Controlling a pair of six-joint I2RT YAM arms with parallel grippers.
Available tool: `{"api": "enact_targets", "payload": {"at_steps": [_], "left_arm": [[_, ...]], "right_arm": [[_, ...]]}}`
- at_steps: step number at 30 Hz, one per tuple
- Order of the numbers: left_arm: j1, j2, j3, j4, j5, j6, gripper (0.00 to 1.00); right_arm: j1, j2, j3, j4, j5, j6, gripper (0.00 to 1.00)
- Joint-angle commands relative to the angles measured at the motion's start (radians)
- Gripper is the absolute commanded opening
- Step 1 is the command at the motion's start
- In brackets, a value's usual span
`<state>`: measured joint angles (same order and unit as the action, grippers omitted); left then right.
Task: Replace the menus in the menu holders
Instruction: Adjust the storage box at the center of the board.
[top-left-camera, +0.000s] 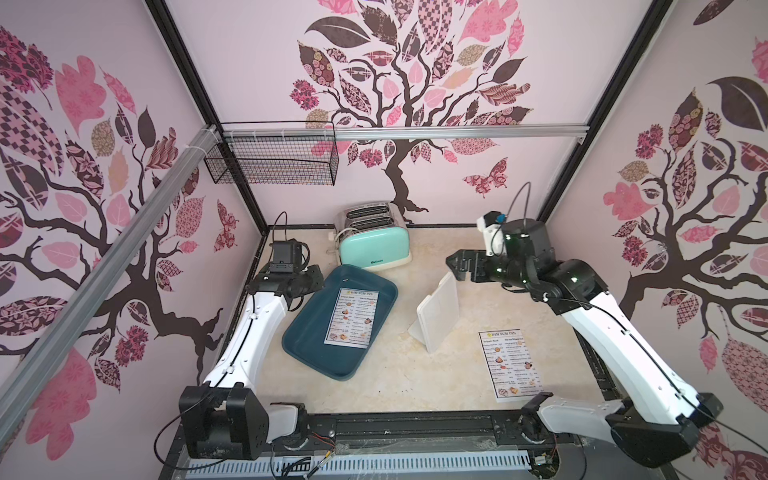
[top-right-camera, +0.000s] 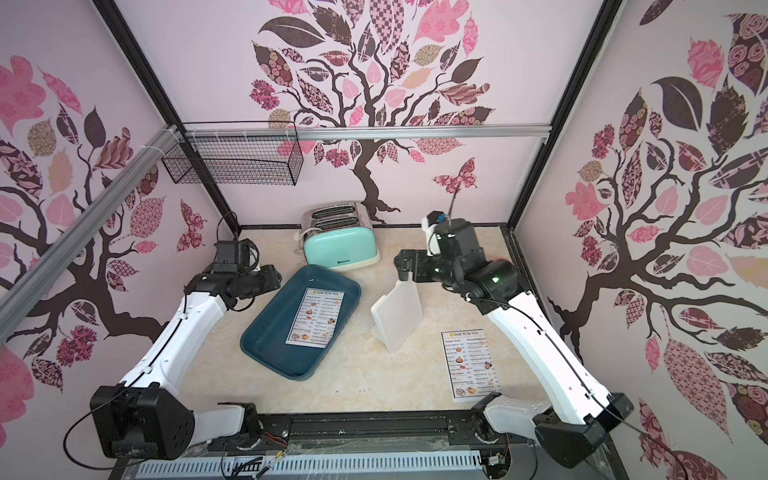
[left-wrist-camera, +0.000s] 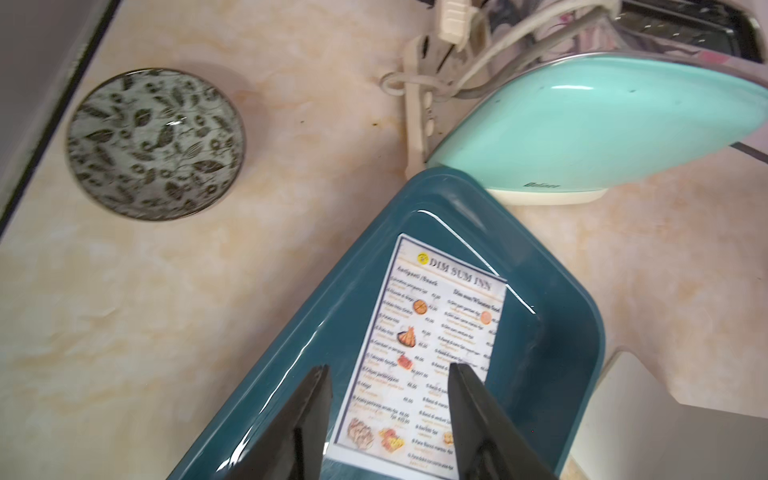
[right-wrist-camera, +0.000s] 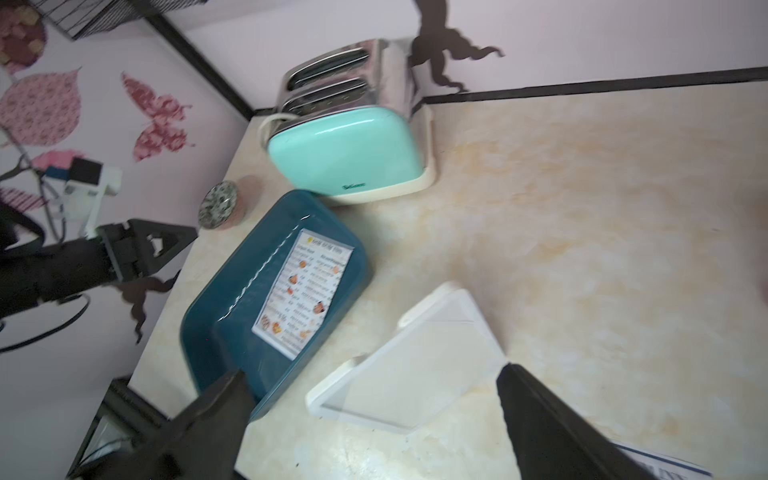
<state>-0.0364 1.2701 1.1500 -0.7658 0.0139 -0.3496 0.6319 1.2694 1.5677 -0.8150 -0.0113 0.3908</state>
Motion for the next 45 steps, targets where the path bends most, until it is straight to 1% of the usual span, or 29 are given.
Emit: {"api": "enact_targets", "payload": {"at_steps": [1,5,7,11,14,16,18,21,23,25,27,30,35,38,39,40,45], "left_arm": [[0.036,-0.064,-0.002,-0.123,-0.083,-0.062,0.54],[0.054,-0.125,-0.021,-0.179,-0.094,-0.160,0.56],[0.057,-0.169,-0.037,-0.200,-0.139,-0.221,0.56],[0.086,-0.248,-0.081,-0.194,-0.201,-0.298,0.56],[0.111,-0.262,-0.138,-0.143,-0.226,-0.337,0.56],[0.145,-0.245,-0.168,-0.099,-0.202,-0.344,0.56],[0.183,-0.206,-0.182,-0.055,-0.166,-0.329,0.56],[0.232,-0.140,-0.173,-0.017,-0.166,-0.277,0.56],[0.292,-0.091,-0.184,0.032,-0.104,-0.253,0.56],[0.345,-0.030,-0.192,0.061,-0.069,-0.233,0.56],[0.393,0.032,-0.197,0.074,0.014,-0.217,0.55],[0.400,0.087,-0.208,0.068,0.085,-0.193,0.54],[0.400,0.077,-0.264,0.061,0.136,-0.194,0.52],[0.400,0.074,-0.285,0.039,0.165,-0.183,0.50],[0.400,0.071,-0.297,0.035,0.181,-0.180,0.49],[0.399,0.065,-0.305,0.030,0.189,-0.180,0.49],[0.396,0.009,-0.332,-0.010,0.239,-0.172,0.47]], "right_arm": [[0.148,0.081,0.083,-0.045,0.098,0.068,0.99],[0.319,0.226,0.187,-0.067,0.119,0.127,0.99],[0.377,0.318,0.268,-0.106,0.142,0.167,0.99],[0.432,0.522,0.447,-0.216,0.191,0.246,0.99],[0.455,0.634,0.497,-0.181,0.242,0.280,0.96],[0.457,0.685,0.482,-0.110,0.243,0.316,0.92],[0.457,0.746,0.479,-0.040,0.246,0.352,0.85],[0.457,0.863,0.561,-0.038,0.259,0.420,0.84],[0.457,0.948,0.648,-0.080,0.272,0.460,0.85],[0.457,1.037,0.730,-0.136,0.289,0.496,0.87],[0.457,1.102,0.793,-0.184,0.317,0.513,0.88],[0.450,1.156,0.827,-0.226,0.364,0.516,0.89],[0.411,1.189,0.804,-0.278,0.373,0.534,0.91],[0.387,1.191,0.795,-0.292,0.367,0.534,0.92],[0.381,1.229,0.795,-0.290,0.359,0.526,0.93],[0.375,1.234,0.795,-0.288,0.353,0.521,0.94],[0.356,1.258,0.790,-0.264,0.308,0.484,0.99]]}}
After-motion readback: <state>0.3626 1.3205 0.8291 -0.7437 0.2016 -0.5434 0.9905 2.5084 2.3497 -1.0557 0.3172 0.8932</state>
